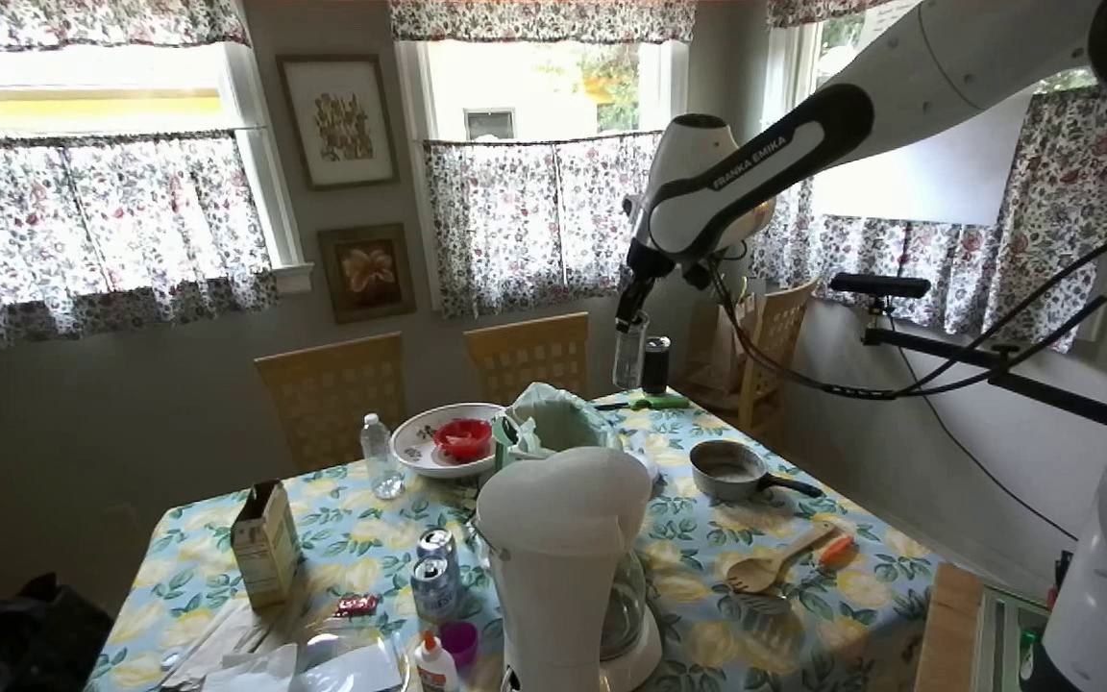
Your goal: Pick up the 2 bottles and throw them in the bin
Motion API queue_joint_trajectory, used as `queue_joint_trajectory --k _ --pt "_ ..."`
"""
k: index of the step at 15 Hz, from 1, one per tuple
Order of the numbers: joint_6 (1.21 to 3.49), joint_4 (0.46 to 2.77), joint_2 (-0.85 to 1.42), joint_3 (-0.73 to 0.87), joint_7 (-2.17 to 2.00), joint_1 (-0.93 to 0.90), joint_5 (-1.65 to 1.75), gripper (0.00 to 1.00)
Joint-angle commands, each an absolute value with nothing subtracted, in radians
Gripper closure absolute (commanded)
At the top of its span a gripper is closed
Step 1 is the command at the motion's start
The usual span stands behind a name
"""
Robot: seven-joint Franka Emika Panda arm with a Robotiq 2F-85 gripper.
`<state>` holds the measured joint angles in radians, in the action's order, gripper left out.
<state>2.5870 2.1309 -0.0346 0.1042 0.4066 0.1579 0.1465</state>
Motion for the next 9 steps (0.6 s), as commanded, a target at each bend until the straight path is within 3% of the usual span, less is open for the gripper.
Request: queue_joint_trajectory --k 1,9 --pt "2.624 2.104 -0.036 0.103 0.429 0.124 0.137 0.62" --pt "2.643 2.013 0.02 0.089 0.476 0.079 0.1 0.62"
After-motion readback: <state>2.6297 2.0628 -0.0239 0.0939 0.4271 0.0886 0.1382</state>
